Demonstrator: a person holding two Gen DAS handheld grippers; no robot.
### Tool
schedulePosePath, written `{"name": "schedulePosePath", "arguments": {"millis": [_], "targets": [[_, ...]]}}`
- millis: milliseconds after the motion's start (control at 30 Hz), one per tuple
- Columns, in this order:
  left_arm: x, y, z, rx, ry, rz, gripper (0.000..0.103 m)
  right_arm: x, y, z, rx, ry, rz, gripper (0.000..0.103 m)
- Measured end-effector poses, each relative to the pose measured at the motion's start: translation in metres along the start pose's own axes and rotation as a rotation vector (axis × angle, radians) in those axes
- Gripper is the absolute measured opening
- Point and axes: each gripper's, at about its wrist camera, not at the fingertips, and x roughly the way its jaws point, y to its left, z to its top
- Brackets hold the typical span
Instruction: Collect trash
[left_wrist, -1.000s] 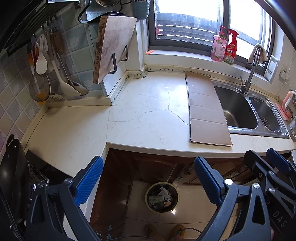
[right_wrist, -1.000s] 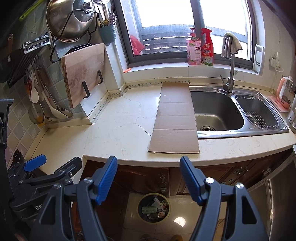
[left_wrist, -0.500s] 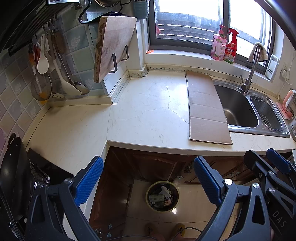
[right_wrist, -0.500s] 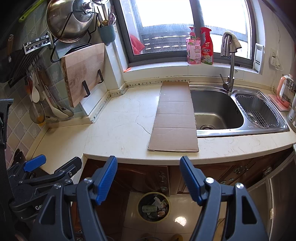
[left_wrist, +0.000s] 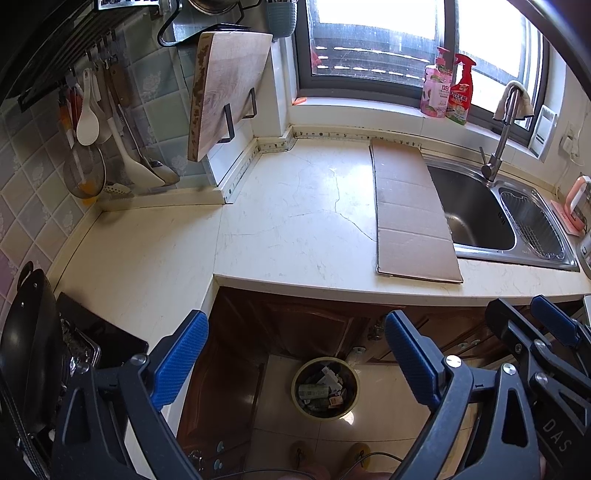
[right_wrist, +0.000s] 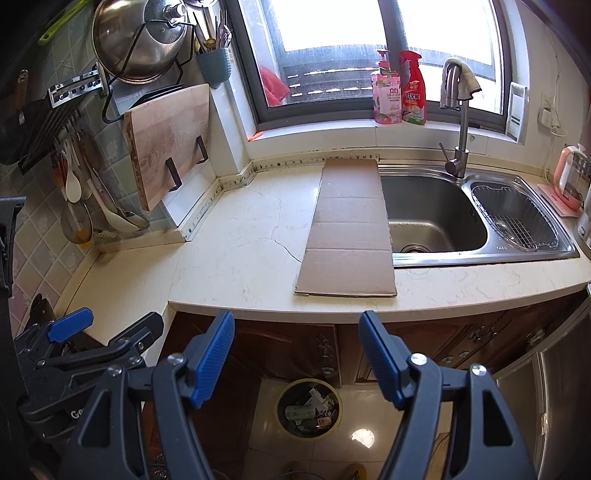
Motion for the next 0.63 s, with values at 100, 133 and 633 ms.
{"name": "schedulePosePath", "arguments": {"millis": [100, 133, 633], "targets": [[-0.0004, -0.0008, 0.0001, 0.001, -0.001, 0.003, 0.093, -0.0007, -0.0015, -0.0019, 0.002, 0.003, 0.002, 0.071], [-0.0013, -0.0026, -0.0008, 0.004, -0.002, 0.002, 0.093, -0.0009, -0.0026, -0.0020, 0.003, 0.004, 0.004, 0.071], [-0.0003, -0.0046, -0.0050, 0.015, 0.008, -0.004, 0.093, -0.0024, -0.0067, -0.0051, 0.006, 0.006, 0.006, 0.070]]}}
